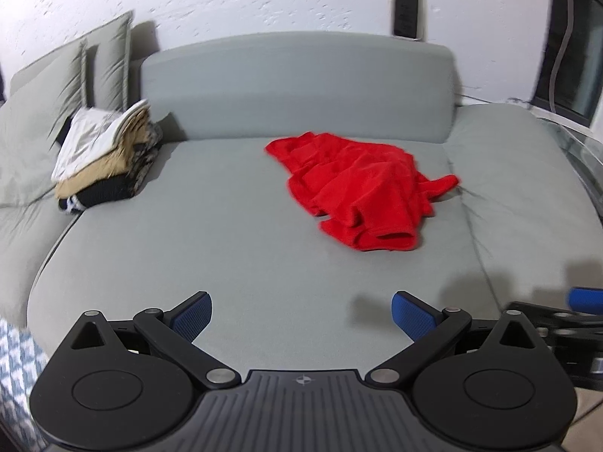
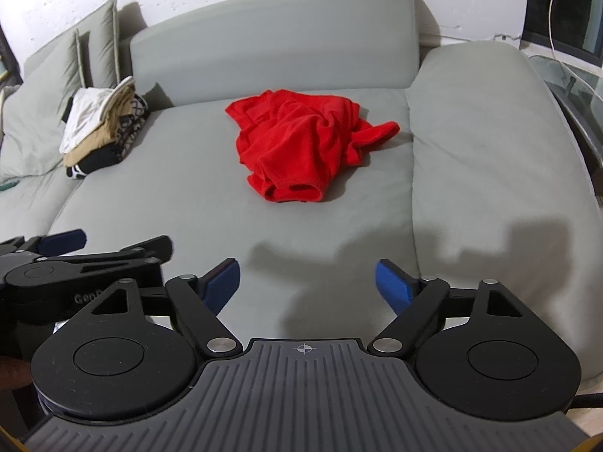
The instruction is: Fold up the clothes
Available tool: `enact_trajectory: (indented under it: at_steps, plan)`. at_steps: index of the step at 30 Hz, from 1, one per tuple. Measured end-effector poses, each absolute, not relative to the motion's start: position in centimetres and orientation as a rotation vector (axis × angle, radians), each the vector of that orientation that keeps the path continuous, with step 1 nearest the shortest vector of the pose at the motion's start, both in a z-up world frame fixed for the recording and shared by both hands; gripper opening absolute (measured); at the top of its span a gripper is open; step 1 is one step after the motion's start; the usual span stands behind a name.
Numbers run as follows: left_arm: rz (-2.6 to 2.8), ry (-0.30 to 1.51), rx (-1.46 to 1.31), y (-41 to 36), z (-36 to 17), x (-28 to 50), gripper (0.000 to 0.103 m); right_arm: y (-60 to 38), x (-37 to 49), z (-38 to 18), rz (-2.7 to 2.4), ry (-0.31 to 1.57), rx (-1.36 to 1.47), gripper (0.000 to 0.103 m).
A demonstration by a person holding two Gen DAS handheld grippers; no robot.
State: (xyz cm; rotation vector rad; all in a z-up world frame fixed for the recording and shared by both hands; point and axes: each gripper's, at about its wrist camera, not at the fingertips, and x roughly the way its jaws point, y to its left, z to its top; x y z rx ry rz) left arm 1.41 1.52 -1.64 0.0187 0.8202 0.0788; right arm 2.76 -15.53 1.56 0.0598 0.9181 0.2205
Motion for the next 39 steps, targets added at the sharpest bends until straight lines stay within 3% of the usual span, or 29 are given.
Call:
enact_trajectory:
  at_steps: [5,11,14,18,22,27,32,33,34,35,39]
  plan:
    - [0.151,0.865,-0.04,4.2,-3.5,2.9,0.101,-15.6,4.2,0.3,0.202,0.944,0.068,0.085]
    - [0.213,0.906,-0.101,7.1,-5.7,5.1,0.093,-13.4,7.6,-1.5,0.281,0.862,0.007,0.082]
    - [0.216,0.92,-0.141,8.6,-6.8,6.3,0.083,-11.2,10.0,-2.7,0.386,0.753,-0.029,0.074]
    - [0.23,0.927,-0.229,10.7,-8.5,7.6,0.064,-7.6,14.0,-5.2,0.424,0.651,-0.177,0.068]
    - [0.269,0.941,-0.283,12.1,-10.0,8.4,0.065,-3.5,18.1,-7.5,0.456,0.662,-0.316,0.063]
    - [0.297,0.964,-0.319,13.1,-11.6,9.1,0.065,0.8,22.0,-11.1,0.476,0.737,-0.486,0.05]
    - [0.277,0.972,-0.322,13.0,-12.4,9.3,0.066,3.2,24.7,-14.6,0.413,0.8,-0.658,0.05]
    - [0.268,0.973,-0.321,12.9,-12.6,9.4,0.066,3.3,24.9,-14.7,0.395,0.8,-0.679,0.047]
    - [0.255,0.969,-0.322,12.8,-12.6,9.5,0.066,3.2,25.0,-14.7,0.377,0.799,-0.691,0.022]
    - [0.242,0.965,-0.322,12.7,-12.7,9.5,0.066,2.5,25.1,-14.1,0.364,0.8,-0.654,0.005]
    - [0.187,0.936,-0.325,11.8,-12.7,9.7,0.065,-4.2,25.9,-7.5,0.236,0.755,-0.269,0.005]
